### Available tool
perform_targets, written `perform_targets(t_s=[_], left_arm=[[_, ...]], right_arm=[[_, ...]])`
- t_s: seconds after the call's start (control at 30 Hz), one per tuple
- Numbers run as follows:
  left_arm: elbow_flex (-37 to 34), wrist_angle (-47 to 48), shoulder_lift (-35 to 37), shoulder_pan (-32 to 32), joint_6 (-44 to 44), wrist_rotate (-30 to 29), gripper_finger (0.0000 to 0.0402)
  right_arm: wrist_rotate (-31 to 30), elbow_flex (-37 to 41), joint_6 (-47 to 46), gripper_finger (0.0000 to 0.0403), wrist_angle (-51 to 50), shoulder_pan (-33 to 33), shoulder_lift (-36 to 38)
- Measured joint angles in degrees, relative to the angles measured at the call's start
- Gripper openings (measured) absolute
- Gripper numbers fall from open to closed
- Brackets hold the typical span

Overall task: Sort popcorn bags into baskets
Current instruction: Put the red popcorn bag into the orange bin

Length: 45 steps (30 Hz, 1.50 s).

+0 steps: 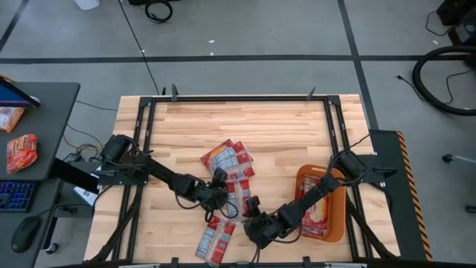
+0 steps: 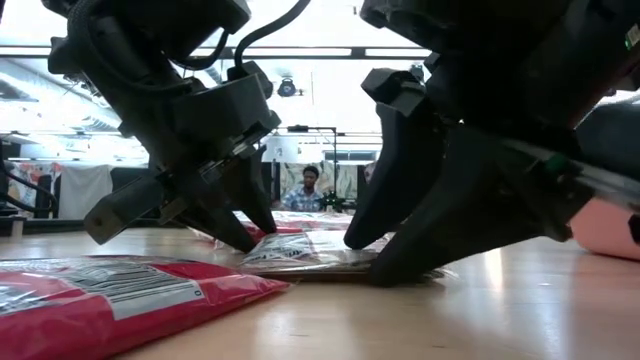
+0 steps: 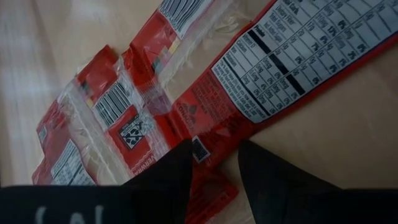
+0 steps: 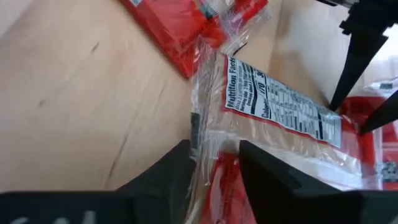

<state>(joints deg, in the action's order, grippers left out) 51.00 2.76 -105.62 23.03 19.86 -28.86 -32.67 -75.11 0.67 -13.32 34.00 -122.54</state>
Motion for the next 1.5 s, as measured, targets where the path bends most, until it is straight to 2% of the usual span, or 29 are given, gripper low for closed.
perform_targets(t_s=[0.23,0.37,0.63,0.97,1.2,1.3,1.5], left_arm=[[0.0,0.0,0.0,0.0,0.3,0.3,0.0137],[-0.1,3.8,2.4,0.7,2.2,-2.4,0.0137],[0.0,4.2,8.7,1.4,0.3,-3.2,0.0137],[0.0,4.0,8.7,4.1,-0.2,-2.4,0.0151],[0.0,2.9,8.7,3.2,-7.8,-1.1,0.0180],[0.0,2.5,8.7,2.5,-10.5,1.9,0.0183],[0.0,1.9,8.7,1.2,-13.7,2.8,0.0147]], right_arm=[[-0.8,0.2,1.9,0.0057,0.0,-0.1,-0.2],[-0.8,0.2,1.3,0.0010,0.3,-0.1,0.4],[-0.5,0.2,-7.1,0.0010,-2.9,-0.8,7.8],[5.6,0.2,-21.0,0.0007,-7.5,-5.7,18.5],[5.7,0.2,-23.2,0.0007,-5.3,-8.2,21.0],[6.4,0.2,-23.2,0.0007,-4.2,-8.4,21.0],[7.2,0.2,-23.4,0.0012,-3.8,-8.7,21.0]])
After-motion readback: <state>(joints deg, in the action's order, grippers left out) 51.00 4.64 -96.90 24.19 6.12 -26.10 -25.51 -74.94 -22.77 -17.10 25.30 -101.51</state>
